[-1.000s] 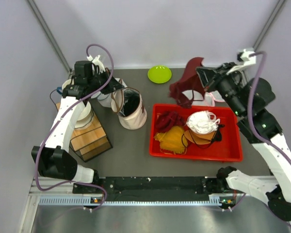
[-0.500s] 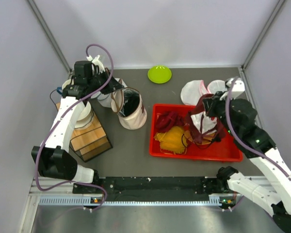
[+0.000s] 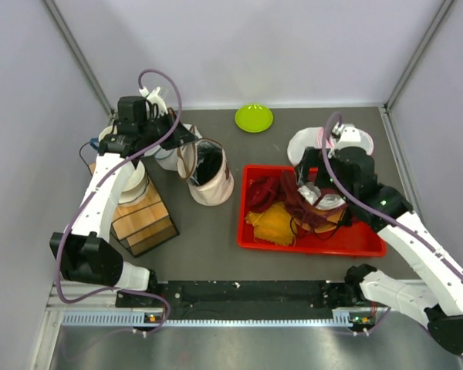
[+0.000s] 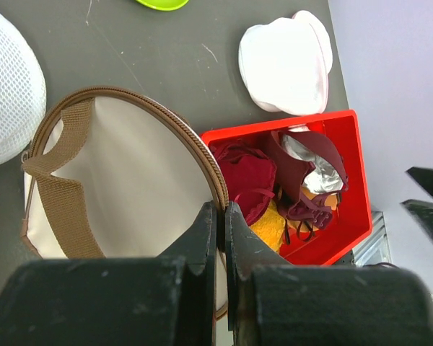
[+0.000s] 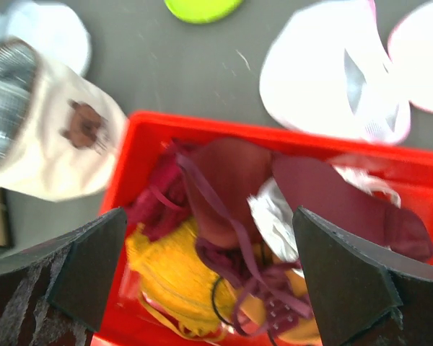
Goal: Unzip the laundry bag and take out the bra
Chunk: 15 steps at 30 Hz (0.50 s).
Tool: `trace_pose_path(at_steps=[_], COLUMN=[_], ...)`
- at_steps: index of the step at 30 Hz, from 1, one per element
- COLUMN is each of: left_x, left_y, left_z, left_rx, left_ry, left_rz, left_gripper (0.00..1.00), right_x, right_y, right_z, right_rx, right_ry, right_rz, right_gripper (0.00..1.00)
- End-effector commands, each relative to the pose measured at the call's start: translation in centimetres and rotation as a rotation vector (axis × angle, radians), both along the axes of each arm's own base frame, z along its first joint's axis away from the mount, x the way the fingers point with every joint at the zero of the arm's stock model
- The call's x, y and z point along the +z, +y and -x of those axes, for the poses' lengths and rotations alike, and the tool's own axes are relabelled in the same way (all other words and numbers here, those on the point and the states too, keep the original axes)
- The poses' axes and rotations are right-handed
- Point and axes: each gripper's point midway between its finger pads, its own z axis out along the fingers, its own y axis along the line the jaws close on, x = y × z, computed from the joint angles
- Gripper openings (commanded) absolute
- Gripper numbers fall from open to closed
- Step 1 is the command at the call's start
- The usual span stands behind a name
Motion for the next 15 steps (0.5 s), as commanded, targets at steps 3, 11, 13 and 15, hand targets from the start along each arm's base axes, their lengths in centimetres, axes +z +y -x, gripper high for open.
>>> trace_pose_path(at_steps=[3, 11, 13, 15], left_x=[2.7, 3.2, 3.2, 3.2], left_y=[-0.3, -0.4, -0.4, -0.6], left_z=[0.3, 1.5, 1.6, 1.9], left_rx=[-0.056, -0.136, -0.158, -0.181], left_ry=[-0.086, -0.096, -0.095, -0.083], left_rz=[0.007, 0.027, 0.045, 0.076], left_gripper=[0.0, 0.0, 0.0, 0.0], right_x=[10.5, 10.6, 10.8, 9.9], right_y=[5.7, 19.5, 21.4, 23.2], right_z=[-2.9, -3.5, -3.5, -3.7], right_rx=[0.159, 0.544, 0.592, 0.615], right_ry=[-0.22, -0.105, -0.108, -0.088], right_rz=[-0.207, -0.369, -0.41, -0.42], right_gripper=[0.99, 0.99, 0.95, 0.76])
